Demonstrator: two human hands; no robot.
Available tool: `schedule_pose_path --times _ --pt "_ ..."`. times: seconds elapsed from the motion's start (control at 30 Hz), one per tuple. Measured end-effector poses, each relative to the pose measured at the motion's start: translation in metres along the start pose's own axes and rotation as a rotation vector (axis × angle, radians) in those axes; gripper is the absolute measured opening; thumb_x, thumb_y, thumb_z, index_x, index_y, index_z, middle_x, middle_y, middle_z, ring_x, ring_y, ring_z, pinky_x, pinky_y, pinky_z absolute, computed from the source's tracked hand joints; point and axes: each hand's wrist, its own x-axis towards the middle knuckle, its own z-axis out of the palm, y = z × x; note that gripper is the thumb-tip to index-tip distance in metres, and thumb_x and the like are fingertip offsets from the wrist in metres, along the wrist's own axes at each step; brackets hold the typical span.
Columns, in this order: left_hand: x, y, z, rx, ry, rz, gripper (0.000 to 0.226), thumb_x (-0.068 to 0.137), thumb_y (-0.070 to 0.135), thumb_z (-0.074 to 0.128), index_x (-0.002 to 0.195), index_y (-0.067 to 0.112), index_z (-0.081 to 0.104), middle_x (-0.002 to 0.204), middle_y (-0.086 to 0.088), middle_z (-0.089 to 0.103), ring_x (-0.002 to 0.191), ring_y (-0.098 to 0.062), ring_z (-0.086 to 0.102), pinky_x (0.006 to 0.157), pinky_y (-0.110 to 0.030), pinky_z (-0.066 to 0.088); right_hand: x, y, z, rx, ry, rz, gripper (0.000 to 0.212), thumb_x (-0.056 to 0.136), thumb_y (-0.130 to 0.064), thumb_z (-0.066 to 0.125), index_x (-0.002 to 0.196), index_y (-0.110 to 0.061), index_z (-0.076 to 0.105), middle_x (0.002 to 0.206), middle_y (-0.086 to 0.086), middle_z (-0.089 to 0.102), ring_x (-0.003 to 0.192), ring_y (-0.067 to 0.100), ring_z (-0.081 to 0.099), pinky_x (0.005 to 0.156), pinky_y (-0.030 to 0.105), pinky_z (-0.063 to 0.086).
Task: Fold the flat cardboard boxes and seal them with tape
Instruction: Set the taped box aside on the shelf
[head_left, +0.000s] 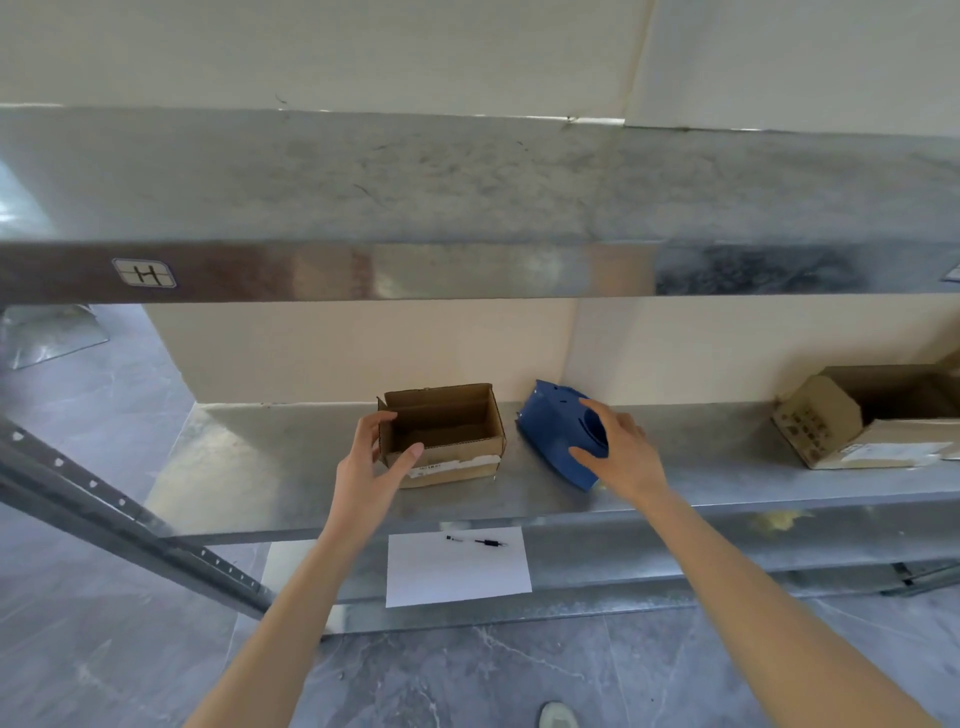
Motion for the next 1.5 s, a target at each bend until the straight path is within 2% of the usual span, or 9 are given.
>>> schedule_pose_path --times 0.13,0.5,0.7,0.77,0.87,0.93,1.03,1.2,1.5 --pt "0.0 -0.002 -0.005 0.017 0.004 0.005 0.044 0.089 0.032 0.072 0.124 0.039 0.047 0.114 0.036 0.049 0.099 0.031 0.045 0.078 0.004 0.036 0.008 0.007 0.009 0.062 -0.155 0.031 0.068 0.095 -0.032 0.059 0.152 -0.039 0.022 0.132 0.002 0.058 0.111 0.032 0.058 0.102 0.045 0.044" --pt "-0.003 -0.014 -0.041 0.031 0.004 -0.032 0.043 0.085 0.037 0.074 0.119 0.047 0.05 0.116 0.045 0.052 0.11 0.028 0.044 0.092 -0.01 0.037 0.025 -0.025 0.043 0.013 -0.18 -0.099 0.066 0.097 -0.029 0.052 0.152 -0.04 0.018 0.103 0.005 0.068 0.071 0.019 0.06 0.057 0.029 0.047" --pt "-0.007 -0.015 -0.053 0.028 0.006 -0.042 0.045 0.084 0.036 0.073 0.122 0.043 0.049 0.121 0.037 0.049 0.117 0.005 0.046 0.096 -0.015 0.038 0.029 -0.045 0.055 0.006 -0.22 -0.161 0.067 0.096 -0.032 0.056 0.152 -0.04 0.021 0.117 0.004 0.064 0.095 0.022 0.061 0.079 0.035 0.05" --pt "-0.007 -0.016 -0.051 0.022 0.006 -0.04 0.045 0.084 0.037 0.073 0.122 0.043 0.049 0.121 0.036 0.048 0.118 0.002 0.046 0.094 -0.015 0.037 0.024 -0.05 0.051 -0.084 -0.102 -0.196 0.064 0.093 -0.037 0.061 0.15 -0.036 0.031 0.139 0.001 0.045 0.126 0.024 0.044 0.108 0.042 0.034" --pt "-0.005 -0.016 -0.048 -0.001 0.007 -0.049 0.045 0.087 0.036 0.071 0.124 0.044 0.048 0.12 0.028 0.05 0.123 -0.009 0.048 0.101 -0.027 0.041 0.01 -0.068 0.046 0.052 0.163 -0.32 0.057 0.09 -0.027 0.065 0.143 -0.029 0.045 0.143 -0.004 0.042 0.132 0.02 0.038 0.113 0.041 0.032" --pt "-0.005 -0.015 -0.046 -0.017 0.003 -0.049 0.044 0.088 0.037 0.07 0.125 0.046 0.047 0.12 0.031 0.05 0.123 -0.013 0.052 0.106 -0.033 0.042 0.0 -0.086 0.043 0.27 0.067 -0.355 0.06 0.087 -0.017 0.065 0.143 -0.03 0.045 0.142 -0.006 0.047 0.13 0.016 0.044 0.105 0.037 0.043" --pt "-0.007 -0.01 -0.045 -0.055 -0.01 -0.042 0.044 0.086 0.04 0.069 0.12 0.055 0.046 0.121 0.035 0.049 0.12 -0.009 0.057 0.11 -0.034 0.042 -0.01 -0.105 0.043 0.291 -0.228 -0.39 0.08 0.085 -0.014 0.066 0.15 -0.041 0.027 0.138 -0.005 0.055 0.126 0.014 0.05 0.112 0.036 0.03" --pt "-0.01 -0.003 -0.046 -0.095 -0.007 -0.057 0.066 0.081 0.045 0.069 0.139 0.048 0.037 0.143 0.008 0.047 0.124 -0.025 0.057 0.108 -0.045 0.045 -0.02 -0.117 0.047 0.259 -0.228 -0.405 0.083 0.09 -0.025 0.068 0.153 -0.042 0.017 0.136 0.0 0.057 0.125 0.016 0.052 0.121 0.049 0.02" --pt "-0.028 0.035 -0.048 -0.167 0.097 0.125 0.066 0.087 0.023 0.074 0.142 0.036 0.038 0.137 0.025 0.049 0.127 -0.01 0.051 0.085 -0.005 0.046 -0.036 -0.131 0.017 0.423 -0.066 -0.473 0.07 0.093 -0.028 0.068 0.149 -0.038 0.029 0.132 -0.003 0.058 0.112 0.014 0.059 0.09 0.023 0.047"
